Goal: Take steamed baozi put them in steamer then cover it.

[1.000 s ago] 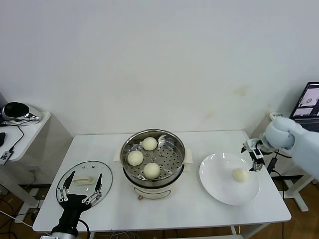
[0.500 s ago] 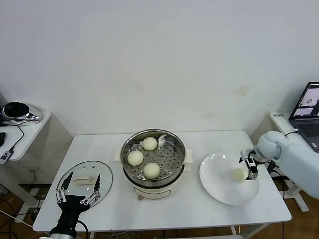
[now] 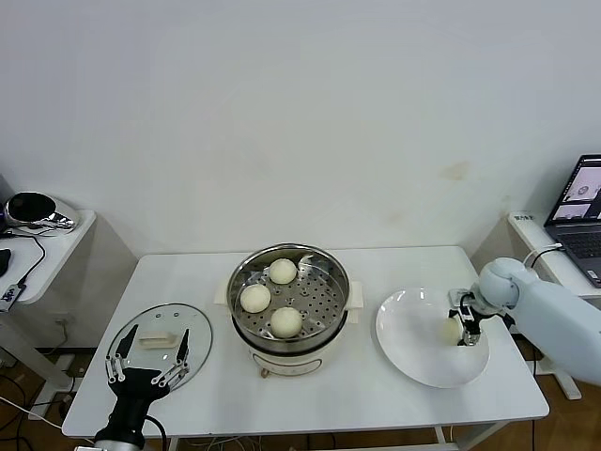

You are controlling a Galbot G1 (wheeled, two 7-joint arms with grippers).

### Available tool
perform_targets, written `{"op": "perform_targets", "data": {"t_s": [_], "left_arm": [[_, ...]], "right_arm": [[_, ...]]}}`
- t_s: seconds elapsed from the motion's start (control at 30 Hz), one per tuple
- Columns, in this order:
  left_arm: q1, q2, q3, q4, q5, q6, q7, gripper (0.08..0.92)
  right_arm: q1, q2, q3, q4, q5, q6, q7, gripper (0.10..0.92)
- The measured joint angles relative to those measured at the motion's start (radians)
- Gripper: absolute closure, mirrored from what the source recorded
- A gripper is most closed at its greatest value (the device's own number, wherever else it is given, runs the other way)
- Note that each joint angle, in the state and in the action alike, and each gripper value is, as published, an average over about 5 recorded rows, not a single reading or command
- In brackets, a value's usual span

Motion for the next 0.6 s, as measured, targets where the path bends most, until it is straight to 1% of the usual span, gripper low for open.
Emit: {"op": "perform_targets", "data": {"t_s": [0.17,0.27,0.43,0.6], "left_arm": [[0.000,0.000,0.000,0.000,0.000,0.000,0.000,0.177],[0.000,0.000,0.001,-0.001,0.000,0.000,0.000,0.177],[-0.001,0.003,0.001,-0.003,-0.001,-0.001,0.000,0.177],[-0.002,0.007,0.003,-0.004,-0.002,-0.001,0.000,0.177]], "right_arm": [[0.003,-0.001,0.004,-0.003,0.001,0.000,0.000,0.414],[0.013,-0.007,-0.001,0.003,0.007,-0.004,-0.001,0.440],[0.058,-0.030,-0.034,0.036,0.038,-0.018,-0.007,0.455],[0.163,-0.066,-0.112,0.107,0.114,-0.054,-0.013,0.450]]}}
